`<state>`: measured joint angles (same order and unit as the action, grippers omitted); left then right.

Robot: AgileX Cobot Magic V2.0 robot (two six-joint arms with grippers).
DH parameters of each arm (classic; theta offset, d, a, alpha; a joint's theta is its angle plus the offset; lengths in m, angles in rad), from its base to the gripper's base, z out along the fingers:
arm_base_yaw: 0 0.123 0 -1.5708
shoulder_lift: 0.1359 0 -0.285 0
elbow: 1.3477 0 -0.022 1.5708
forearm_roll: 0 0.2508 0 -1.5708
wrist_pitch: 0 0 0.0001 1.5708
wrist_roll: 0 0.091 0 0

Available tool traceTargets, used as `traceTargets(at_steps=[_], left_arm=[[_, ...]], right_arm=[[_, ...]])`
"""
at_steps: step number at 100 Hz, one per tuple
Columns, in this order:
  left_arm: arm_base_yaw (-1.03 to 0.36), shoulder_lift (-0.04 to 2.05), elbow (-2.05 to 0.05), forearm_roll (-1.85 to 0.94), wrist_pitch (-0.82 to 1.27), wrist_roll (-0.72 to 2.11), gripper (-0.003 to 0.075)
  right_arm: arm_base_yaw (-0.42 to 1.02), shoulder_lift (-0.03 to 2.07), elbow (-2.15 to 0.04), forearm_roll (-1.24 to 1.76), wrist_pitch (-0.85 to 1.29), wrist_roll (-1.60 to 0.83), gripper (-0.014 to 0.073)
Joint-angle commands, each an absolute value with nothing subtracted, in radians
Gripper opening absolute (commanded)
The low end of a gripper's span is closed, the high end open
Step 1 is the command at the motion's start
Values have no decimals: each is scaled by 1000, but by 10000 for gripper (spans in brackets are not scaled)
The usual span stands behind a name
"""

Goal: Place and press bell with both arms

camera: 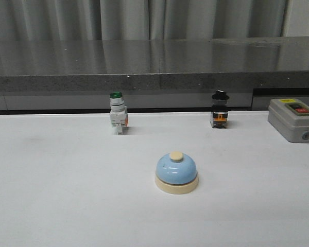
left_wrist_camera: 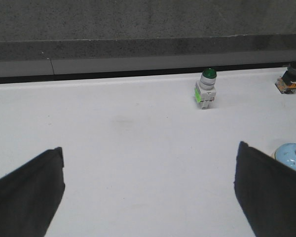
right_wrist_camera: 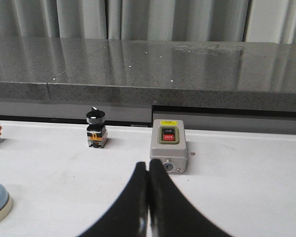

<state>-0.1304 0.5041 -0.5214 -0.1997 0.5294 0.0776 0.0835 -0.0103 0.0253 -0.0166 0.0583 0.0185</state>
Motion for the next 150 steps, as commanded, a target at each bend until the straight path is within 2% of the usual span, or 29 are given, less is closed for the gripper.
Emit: traceTargets(at_steps=[1,16,25,37,56,122,150], left_arm=[[-127,439,-510,-211,450,68,671],[-127,325,-457,-211,450,68,660],[-127,288,-445,-211,450,68,590],[-127,271,-444,-211,450,68,391],[-127,271,-444,-211,448,68,-24],[-127,271,-444,-203,426,70,-20],[-106,221,-390,-77,275,68,-20]], right_arm=[[78,-28,12,-16,-27,10,-60],[78,-28,12,-16,-27,10,-60],[78,-28,12,-16,-27,10,-60],[78,-28,12,-16,-27,10,-60],[78,-28,12,-16,-27,10,-60],[78,-28,12,-16,-27,10,-60],[78,-28,12,-16,-27,10,-60]])
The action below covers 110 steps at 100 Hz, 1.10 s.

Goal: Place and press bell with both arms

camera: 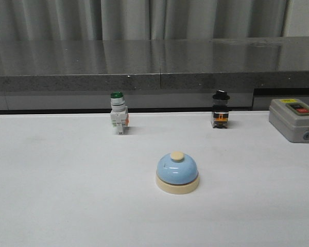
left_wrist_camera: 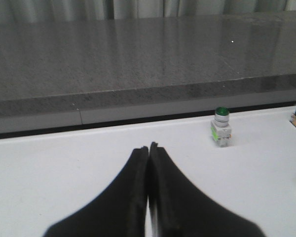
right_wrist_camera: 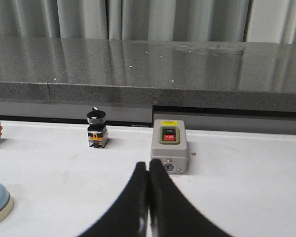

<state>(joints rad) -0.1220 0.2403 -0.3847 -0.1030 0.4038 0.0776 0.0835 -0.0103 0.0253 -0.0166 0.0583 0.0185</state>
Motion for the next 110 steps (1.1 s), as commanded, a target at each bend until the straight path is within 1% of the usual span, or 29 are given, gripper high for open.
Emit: traceTargets(at_steps=[1,19,41,49,67,91,110], left_arm=[[-104,217,-387,-77,272,68,-20],[-36,101,-287,-77,238,67,-20],[-36,-37,-129,-75,133,59,-20],[-36,-35,-81,-60,85,27,-20],[-36,-35,-22,-44,50,-16,-20],[-36,-35,42,-12,-94,-16,-20],[-36,-35,43,-10,-89,-16,-20]], right_arm=[[78,-28,12,-16,-27,10,-60],[78,-28,12,-16,-27,10,-60],[78,-28,12,-16,-27,10,-60],[78,-28,12,-16,-27,10,-60],[78,-28,12,-16,-27,10,-60],[78,-28,12,-16,-27,10,-60],[78,-28,12,-16,-27,10,-60]])
